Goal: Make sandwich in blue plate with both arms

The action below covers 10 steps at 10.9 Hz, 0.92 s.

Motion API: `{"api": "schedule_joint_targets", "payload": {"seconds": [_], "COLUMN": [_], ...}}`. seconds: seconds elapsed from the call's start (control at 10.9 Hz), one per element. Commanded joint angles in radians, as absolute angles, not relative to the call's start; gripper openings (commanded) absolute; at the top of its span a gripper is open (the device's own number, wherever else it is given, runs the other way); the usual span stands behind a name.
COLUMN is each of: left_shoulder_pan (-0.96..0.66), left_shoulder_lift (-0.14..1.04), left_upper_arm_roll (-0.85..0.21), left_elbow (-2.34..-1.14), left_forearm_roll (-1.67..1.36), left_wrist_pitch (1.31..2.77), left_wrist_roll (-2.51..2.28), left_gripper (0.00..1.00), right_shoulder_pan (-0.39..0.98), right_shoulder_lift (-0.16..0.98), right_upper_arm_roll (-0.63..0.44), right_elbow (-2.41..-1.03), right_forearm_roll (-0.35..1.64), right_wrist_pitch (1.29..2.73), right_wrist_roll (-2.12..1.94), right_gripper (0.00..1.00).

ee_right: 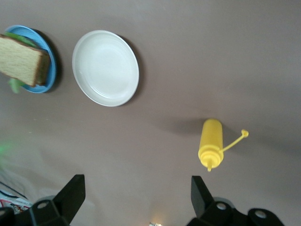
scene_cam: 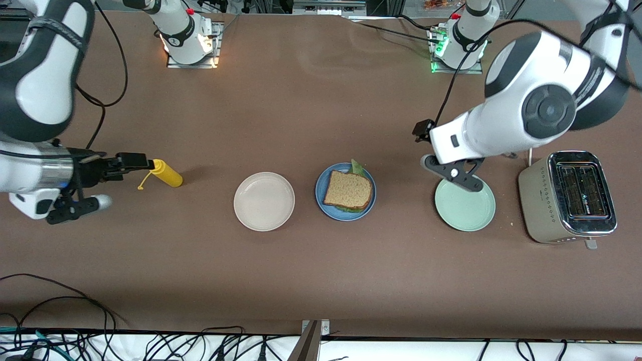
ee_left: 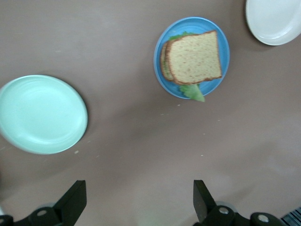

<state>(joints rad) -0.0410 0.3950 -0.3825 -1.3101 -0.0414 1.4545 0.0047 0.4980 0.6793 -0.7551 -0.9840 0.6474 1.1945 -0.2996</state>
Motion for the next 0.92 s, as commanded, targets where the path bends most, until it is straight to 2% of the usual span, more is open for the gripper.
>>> {"api": "schedule_joint_targets", "payload": {"seconds": [0.0,0.18,0.37,0.64,0.83], "left_shoulder_pan": [-0.086,-0.125,-0.138,-0.076,-0.04], "left_shoulder_lift": [0.186,0.08,0.005,-0.024,-0.037], "left_upper_arm_roll": [-0.3,-0.189,-0.121,-0.086,-0.059], "left_elbow": [-1.455,-1.558,-1.618,-1.649,-1.657], "left_forearm_roll": [0.046,0.031,0.029,-0.006,-0.092], "left_wrist_pitch": [1.443,1.518,1.542,1.591,1.591], "left_wrist_roll": [-0.028,-0.028,-0.029,-0.026,-0.02], "left_gripper": [1.0,1.0,1.0,1.0,1.0], "right_shoulder_pan": [0.419,0.312,0.22,0.154,0.115], "right_shoulder_lift": [0.611,0.554,0.485,0.317,0.148], "right_upper_arm_roll": [-0.472,-0.199,-0.033,0.006,0.009], "right_elbow": [-0.976,-1.029,-1.139,-1.45,-1.703], "right_forearm_roll": [0.369,0.15,0.024,-0.005,-0.029], "right_wrist_pitch": [1.172,1.169,1.201,1.358,1.545], "right_wrist_roll": [-0.088,0.009,0.055,0.054,0.054], "right_gripper": [1.0,1.0,1.0,1.0,1.0]}}
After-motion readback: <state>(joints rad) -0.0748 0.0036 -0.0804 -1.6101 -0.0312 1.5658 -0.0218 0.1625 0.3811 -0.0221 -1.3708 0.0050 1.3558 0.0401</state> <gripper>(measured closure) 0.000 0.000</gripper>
